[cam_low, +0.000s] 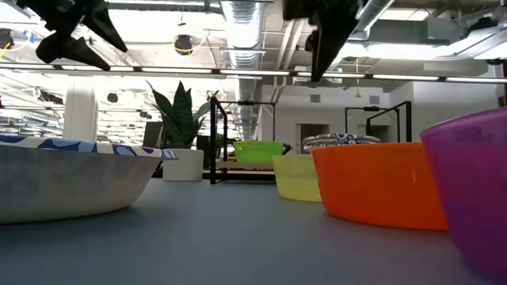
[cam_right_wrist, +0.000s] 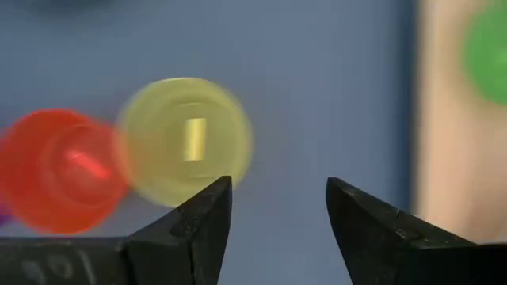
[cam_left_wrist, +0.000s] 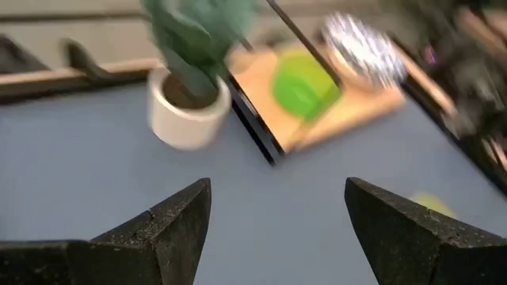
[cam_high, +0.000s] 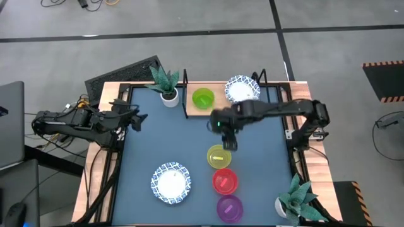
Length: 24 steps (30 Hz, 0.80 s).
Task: Place and stack bowls onto a shelf
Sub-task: Stack the white patterned bowl on top of the white patterned bowl on the shelf
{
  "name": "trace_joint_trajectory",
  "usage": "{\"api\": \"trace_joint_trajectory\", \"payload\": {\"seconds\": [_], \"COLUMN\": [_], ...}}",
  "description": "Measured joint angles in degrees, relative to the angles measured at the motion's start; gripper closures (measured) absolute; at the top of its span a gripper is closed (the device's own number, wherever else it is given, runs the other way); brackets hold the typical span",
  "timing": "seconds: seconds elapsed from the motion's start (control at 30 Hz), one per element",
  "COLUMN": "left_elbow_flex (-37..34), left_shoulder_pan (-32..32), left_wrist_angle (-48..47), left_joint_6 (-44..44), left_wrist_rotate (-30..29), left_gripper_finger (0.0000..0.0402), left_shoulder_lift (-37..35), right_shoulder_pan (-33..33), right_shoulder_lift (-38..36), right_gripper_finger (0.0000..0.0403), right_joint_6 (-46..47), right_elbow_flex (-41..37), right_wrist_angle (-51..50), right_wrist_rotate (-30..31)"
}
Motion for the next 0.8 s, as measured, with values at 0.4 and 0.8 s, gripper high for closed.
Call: {"api": "trace_joint_trajectory", "payload": {"seconds": [0.4,0.8], "left_elbow_flex": [0.00,0.00], "left_shoulder_pan": [-0.72,-6.79], "left_wrist_angle": [0.02,1.13], "left_joint_6": [14.77,17.81], "left_wrist_rotate": [33.77,37.54], "left_gripper_finger": [0.0127,0.0127], "left_shoulder_lift": [6.29,19.90], "right_shoulder_pan": [10.87,19.09], "right_shoulder_lift": [-0.07,-0.12], "right_gripper_finger": [0.0172,0.0172], "right_joint_6": [19.36,27.26], "right_elbow_flex": [-0.04,-0.04], "right_wrist_angle": [-0.10,-2.79], "right_wrist_rotate": [1.68,2.07]}}
